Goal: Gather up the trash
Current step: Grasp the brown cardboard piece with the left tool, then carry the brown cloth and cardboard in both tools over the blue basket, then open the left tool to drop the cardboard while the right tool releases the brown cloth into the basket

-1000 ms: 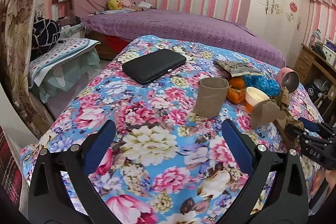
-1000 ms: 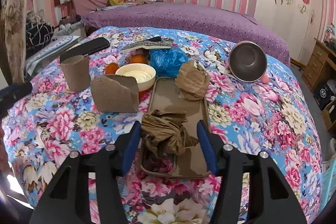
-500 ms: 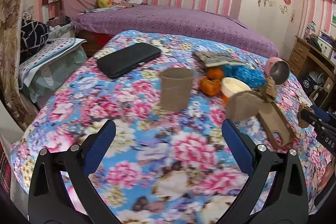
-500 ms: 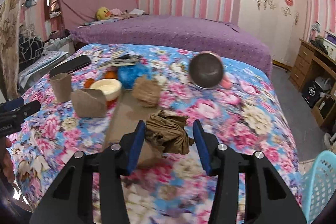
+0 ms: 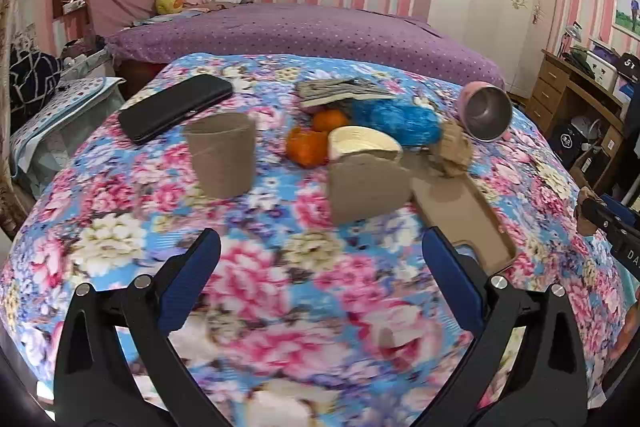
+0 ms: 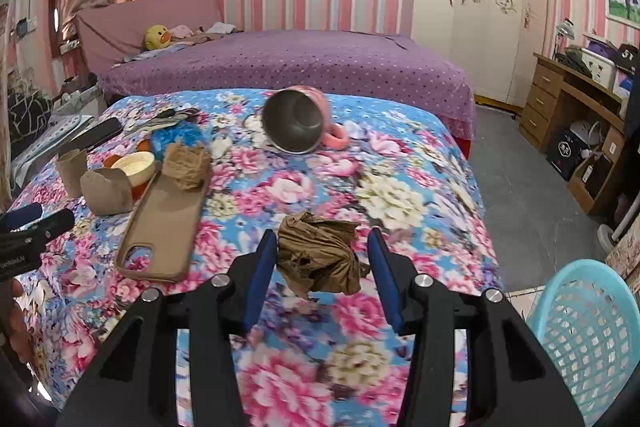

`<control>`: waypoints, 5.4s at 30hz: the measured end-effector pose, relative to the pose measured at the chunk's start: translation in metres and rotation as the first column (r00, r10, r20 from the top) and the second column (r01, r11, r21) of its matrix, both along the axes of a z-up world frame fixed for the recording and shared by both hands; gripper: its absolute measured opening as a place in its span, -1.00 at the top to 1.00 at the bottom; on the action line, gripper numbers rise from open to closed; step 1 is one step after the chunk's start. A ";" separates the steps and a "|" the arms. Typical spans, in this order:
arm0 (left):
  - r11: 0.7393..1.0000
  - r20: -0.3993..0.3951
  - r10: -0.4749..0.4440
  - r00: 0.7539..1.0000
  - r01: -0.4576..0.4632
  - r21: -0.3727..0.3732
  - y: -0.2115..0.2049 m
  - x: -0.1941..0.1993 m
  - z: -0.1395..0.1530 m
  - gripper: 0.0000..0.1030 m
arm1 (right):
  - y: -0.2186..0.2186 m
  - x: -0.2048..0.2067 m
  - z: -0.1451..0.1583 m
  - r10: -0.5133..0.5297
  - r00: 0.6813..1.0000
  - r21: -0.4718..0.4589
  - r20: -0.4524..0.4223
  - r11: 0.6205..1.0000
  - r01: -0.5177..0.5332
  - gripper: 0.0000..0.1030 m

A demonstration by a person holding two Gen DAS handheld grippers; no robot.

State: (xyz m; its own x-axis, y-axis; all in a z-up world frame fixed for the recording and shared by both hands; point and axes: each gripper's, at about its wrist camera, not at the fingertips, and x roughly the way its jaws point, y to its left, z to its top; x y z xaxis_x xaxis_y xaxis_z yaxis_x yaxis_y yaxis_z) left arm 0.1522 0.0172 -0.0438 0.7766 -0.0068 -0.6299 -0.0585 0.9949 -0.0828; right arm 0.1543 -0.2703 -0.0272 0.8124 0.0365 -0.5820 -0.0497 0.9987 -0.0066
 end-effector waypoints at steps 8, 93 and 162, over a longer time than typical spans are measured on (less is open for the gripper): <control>0.997 -0.041 0.024 0.999 -0.020 0.078 -0.036 0.036 -0.005 -0.89 | -0.018 -0.002 -0.001 -0.013 1.000 0.018 -0.001 1.000 0.013 0.09; 0.955 0.114 -0.293 0.949 0.285 0.084 -0.259 -0.072 0.040 0.00 | -0.248 -0.125 0.009 -0.317 0.946 0.038 0.064 0.948 0.315 0.09; 0.922 0.106 -0.386 0.916 0.380 0.073 -0.289 -0.041 0.034 -0.87 | -0.272 -0.116 -0.006 -0.411 0.912 -0.002 0.015 0.912 0.411 -0.12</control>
State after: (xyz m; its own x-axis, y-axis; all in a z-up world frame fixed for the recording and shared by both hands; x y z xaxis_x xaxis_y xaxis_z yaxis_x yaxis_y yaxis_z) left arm 0.1116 -0.2717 -0.0098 0.7886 -0.2892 -0.5427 0.3347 0.9422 -0.0157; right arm 0.0388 -0.5419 -0.0334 0.7630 -0.3052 -0.5698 0.3653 0.9308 -0.0094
